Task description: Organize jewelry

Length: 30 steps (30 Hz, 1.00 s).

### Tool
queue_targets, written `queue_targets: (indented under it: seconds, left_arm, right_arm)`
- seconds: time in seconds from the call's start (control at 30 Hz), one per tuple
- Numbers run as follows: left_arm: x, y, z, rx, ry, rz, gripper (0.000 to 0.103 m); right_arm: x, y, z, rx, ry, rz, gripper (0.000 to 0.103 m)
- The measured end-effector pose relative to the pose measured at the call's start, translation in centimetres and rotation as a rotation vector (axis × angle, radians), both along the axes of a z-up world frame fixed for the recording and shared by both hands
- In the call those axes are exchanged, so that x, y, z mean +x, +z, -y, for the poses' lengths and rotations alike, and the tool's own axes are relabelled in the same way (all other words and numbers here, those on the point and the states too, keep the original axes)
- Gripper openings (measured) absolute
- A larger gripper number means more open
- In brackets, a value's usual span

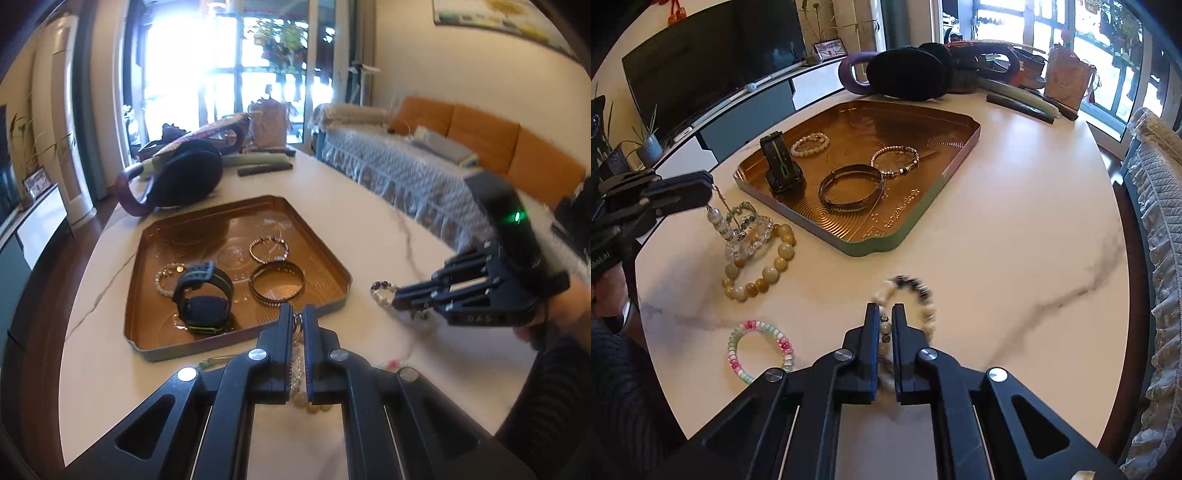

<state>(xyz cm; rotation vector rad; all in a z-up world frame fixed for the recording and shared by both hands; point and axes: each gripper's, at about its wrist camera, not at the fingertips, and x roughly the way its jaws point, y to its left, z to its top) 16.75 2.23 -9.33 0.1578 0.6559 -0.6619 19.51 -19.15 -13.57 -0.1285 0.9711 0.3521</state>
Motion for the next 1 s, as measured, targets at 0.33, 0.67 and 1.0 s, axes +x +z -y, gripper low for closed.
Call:
queue_targets:
  seconds: [0.33, 0.67, 1.0]
  left_arm:
    - [-0.9, 2.4, -2.6, -0.133, 0.046, 0.003, 0.005]
    - [-1.6, 4.1, -3.7, -0.21, 0.068, 0.03, 0.005]
    - [-1.7, 4.9, -5.2, -0.29, 0.078, 0.013, 0.005]
  right_arm:
    - [-1.0, 1.9, -0.4, 0.024, 0.002, 0.065, 0.002]
    - [-1.6, 3.9, 0.1, 0.063, -0.013, 0.117, 0.002]
    - [-0.7, 2.9, 2.3, 0.062, -0.084, 0.066, 0.008]
